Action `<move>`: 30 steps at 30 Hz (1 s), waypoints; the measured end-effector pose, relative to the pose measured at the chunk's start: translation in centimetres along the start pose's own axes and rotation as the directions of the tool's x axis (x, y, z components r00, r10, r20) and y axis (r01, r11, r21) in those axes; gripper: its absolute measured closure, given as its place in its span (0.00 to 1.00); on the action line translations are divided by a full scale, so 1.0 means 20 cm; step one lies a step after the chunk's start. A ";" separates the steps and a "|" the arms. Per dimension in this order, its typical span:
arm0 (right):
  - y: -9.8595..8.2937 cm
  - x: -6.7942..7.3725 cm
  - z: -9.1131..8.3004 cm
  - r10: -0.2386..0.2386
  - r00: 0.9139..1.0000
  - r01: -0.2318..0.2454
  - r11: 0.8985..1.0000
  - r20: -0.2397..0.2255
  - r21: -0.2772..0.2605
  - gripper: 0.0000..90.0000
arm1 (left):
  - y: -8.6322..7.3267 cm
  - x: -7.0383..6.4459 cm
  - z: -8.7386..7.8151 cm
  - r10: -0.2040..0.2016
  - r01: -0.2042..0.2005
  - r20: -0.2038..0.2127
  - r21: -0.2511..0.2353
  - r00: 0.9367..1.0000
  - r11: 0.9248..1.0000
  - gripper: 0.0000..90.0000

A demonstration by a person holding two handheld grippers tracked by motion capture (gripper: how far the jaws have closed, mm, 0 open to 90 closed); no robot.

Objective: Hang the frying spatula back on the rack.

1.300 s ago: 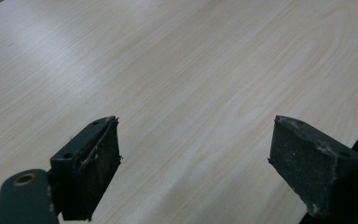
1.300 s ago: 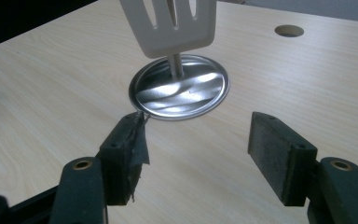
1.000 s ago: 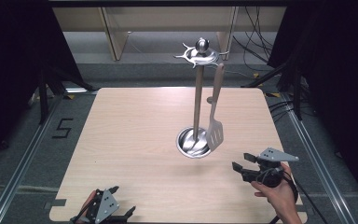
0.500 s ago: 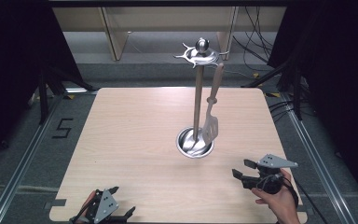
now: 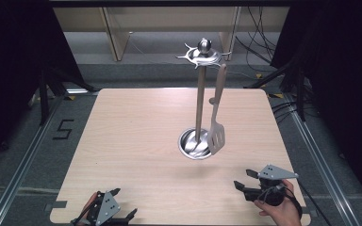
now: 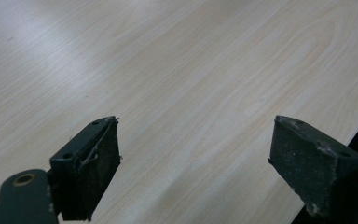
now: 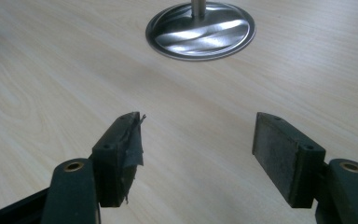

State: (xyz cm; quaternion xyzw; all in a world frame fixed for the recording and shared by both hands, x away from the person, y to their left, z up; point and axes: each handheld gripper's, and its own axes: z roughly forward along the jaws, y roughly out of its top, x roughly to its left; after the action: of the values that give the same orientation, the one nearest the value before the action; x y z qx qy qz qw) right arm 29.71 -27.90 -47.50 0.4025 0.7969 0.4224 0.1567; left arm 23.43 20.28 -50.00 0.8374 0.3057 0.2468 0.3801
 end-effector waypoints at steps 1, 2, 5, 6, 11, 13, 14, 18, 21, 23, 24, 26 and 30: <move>0.00 0.00 0.00 0.000 1.000 0.000 1.000 0.000 0.000 0.37 | 0.00 0.01 0.00 0.014 -0.014 -0.005 0.012 1.000 1.000 0.17; 0.00 0.00 0.01 -0.022 1.000 0.022 1.000 -0.006 -0.003 0.37 | 0.00 0.01 0.00 0.014 -0.014 -0.005 0.013 1.000 1.000 0.17; -0.02 0.02 0.01 -0.016 1.000 0.016 1.000 -0.005 0.018 0.37 | 0.00 0.01 0.00 0.012 -0.012 -0.007 0.010 1.000 1.000 0.17; -0.02 0.01 0.01 -0.042 0.999 0.042 0.999 0.000 0.014 0.36 | 0.00 0.01 -0.01 0.014 -0.014 -0.006 0.013 1.000 1.000 0.17; -0.04 0.01 0.00 -0.018 1.000 0.018 1.000 0.000 0.016 0.35 | 0.00 0.00 0.00 0.010 -0.010 -0.016 0.000 1.000 1.000 0.17; -0.05 0.01 0.00 -0.034 0.999 0.034 0.999 -0.001 0.020 0.35 | 0.00 -0.01 -0.01 -0.018 0.018 -0.007 0.026 1.000 1.000 0.17; -0.05 0.01 -0.01 -0.020 1.000 0.020 1.000 -0.001 0.021 0.35 | 0.00 -0.01 -0.01 -0.018 0.018 -0.009 0.025 1.000 1.000 0.17; -0.07 0.00 -0.02 -0.018 1.000 0.018 1.000 0.003 0.012 0.33 | 0.00 -0.01 -0.01 -0.019 0.019 -0.008 0.024 1.000 1.000 0.17; -0.08 0.02 -0.03 0.015 1.000 -0.015 1.000 0.003 0.022 0.32 | -0.01 -0.02 0.00 -0.037 0.037 -0.018 -0.002 0.999 0.999 0.17; -0.09 0.02 -0.03 0.009 1.000 -0.009 1.000 0.007 0.013 0.30 | 0.00 -0.01 -0.01 -0.032 0.032 -0.007 0.012 0.999 0.999 0.17; -0.10 0.02 -0.03 0.004 1.000 -0.004 1.000 0.009 0.018 0.29 | 0.00 0.00 -0.01 -0.015 0.016 -0.009 0.027 1.000 1.000 0.17; -0.11 0.02 -0.03 -0.002 1.000 0.002 1.000 0.002 -0.006 0.28 | 0.00 0.00 -0.01 -0.014 0.015 -0.014 0.023 1.000 1.000 0.17; -0.12 0.04 -0.04 0.014 1.000 -0.014 1.000 -0.002 -0.001 0.27 | 0.00 -0.01 -0.01 -0.026 0.026 -0.011 0.016 1.000 1.000 0.17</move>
State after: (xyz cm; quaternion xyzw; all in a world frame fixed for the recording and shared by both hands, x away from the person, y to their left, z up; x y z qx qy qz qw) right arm 27.55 -28.52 -48.78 0.4075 0.7941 0.4241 0.1533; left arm 23.20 20.25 -49.98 0.8351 0.3205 0.2439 0.3747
